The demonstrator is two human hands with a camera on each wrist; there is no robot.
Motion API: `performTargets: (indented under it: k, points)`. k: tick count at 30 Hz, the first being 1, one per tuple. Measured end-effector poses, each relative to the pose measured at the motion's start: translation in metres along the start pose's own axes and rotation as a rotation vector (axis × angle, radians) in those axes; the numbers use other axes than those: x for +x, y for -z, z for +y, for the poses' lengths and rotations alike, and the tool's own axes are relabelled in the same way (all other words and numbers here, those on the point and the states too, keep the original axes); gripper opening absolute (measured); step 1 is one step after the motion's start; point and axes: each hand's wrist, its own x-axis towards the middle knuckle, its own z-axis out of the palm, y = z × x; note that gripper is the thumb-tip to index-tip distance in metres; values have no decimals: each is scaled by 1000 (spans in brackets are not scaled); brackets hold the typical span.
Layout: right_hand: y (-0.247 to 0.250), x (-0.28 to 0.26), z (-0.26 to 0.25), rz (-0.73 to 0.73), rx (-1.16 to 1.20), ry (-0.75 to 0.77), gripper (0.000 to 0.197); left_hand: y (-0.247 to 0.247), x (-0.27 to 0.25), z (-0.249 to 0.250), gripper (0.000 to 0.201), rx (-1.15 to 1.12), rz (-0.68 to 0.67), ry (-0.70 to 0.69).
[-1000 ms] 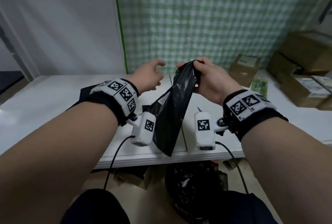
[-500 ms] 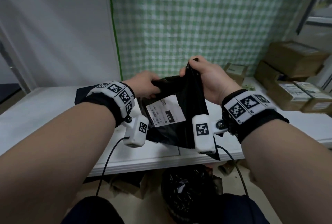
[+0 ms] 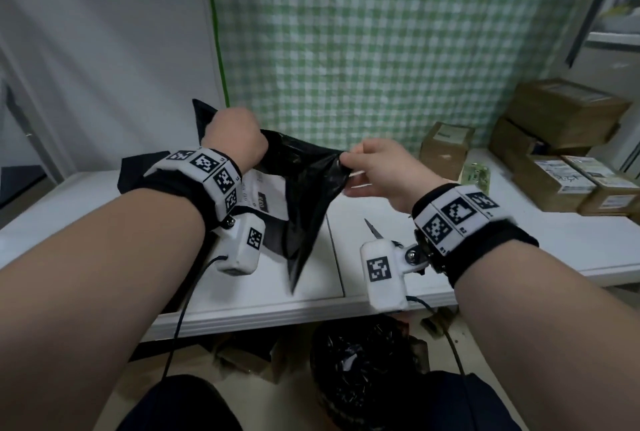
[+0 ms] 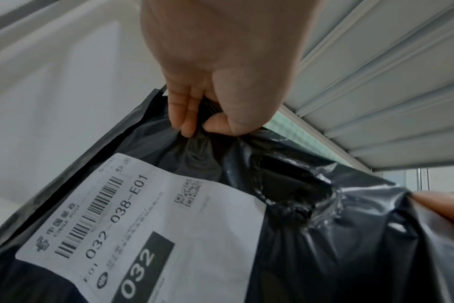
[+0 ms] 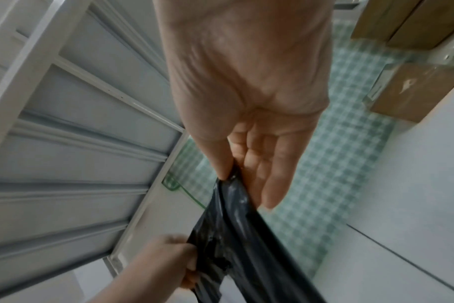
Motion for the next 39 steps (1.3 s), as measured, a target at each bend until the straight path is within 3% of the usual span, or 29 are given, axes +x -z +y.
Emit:
performTargets:
  k: [3,6,9,17,20,24,28,32,39]
  points:
    - [-17,5,10,-87,-37,-56,24,-2,4,-2,23,111,-21,53]
    - [-28,12,27,-146,-153,-131,24,-10,7,3,9,182,-67,90]
    - [-23,19,45,-146,-287,-225,18,-30,9,6,20,195,-141,-14]
    - [13,18,93,-139,-538,-439,5,-101,-6,37,22,-13,-324,-262]
    - [21,19,108,-147,-592,-483,7,-121,-13,44,21,-59,-392,-291]
    - [30,29,131,-3,-689,-493,16,-131,-22,42,11,-92,-541,-280]
    - [40,33,139,222,-988,-398,50,-132,-35,41,22,-99,-646,-305]
    - [34,31,146,201,-1089,-507,33,-143,-55,25,57,55,-929,-351]
    - [26,20,149,247,-1139,-531,31,-158,-78,10,70,144,-1033,-408]
